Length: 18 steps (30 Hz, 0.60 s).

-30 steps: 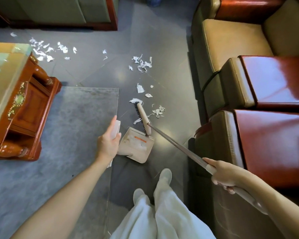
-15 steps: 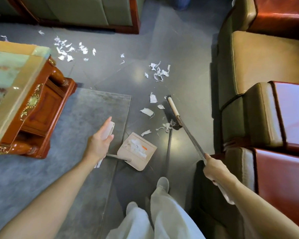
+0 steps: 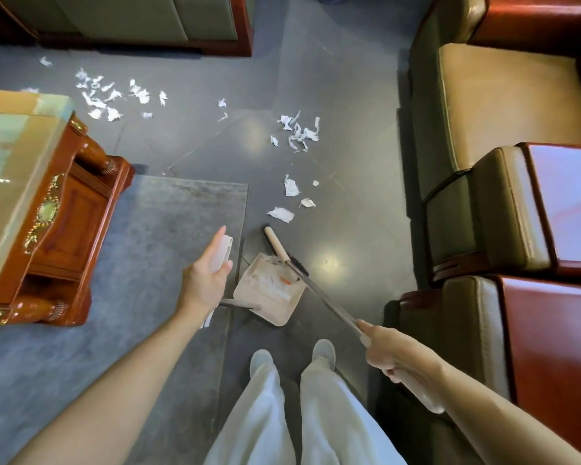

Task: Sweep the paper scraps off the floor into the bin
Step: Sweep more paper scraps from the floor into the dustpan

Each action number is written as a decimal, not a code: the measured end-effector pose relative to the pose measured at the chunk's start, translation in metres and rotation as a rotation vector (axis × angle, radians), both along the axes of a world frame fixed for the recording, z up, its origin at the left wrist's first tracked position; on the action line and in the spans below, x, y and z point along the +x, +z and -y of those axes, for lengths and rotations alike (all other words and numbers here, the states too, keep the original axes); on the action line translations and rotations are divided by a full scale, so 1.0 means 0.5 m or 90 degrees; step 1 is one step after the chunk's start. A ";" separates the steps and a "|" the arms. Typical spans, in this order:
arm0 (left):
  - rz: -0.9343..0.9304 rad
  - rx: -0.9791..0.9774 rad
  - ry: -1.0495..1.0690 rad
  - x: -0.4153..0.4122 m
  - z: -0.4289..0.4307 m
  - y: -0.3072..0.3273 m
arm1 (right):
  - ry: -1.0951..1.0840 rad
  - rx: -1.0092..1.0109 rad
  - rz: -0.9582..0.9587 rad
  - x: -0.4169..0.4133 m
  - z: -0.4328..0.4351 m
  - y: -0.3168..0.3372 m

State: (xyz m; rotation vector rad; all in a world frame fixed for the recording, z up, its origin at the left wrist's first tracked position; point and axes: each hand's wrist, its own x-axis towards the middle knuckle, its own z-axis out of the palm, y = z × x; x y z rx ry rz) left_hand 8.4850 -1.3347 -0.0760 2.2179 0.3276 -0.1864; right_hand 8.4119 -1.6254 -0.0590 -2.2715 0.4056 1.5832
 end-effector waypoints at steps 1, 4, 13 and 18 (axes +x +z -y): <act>0.002 -0.002 -0.004 -0.004 -0.004 -0.001 | -0.006 0.005 0.001 -0.005 -0.005 0.010; 0.015 -0.010 -0.016 -0.017 -0.017 -0.001 | 0.008 0.004 0.011 -0.016 -0.006 0.053; 0.028 -0.036 0.003 -0.024 -0.066 -0.012 | -0.018 -0.021 0.063 -0.025 -0.041 0.092; 0.011 -0.047 -0.001 -0.011 -0.051 -0.012 | -0.033 -0.005 0.070 -0.025 -0.132 0.042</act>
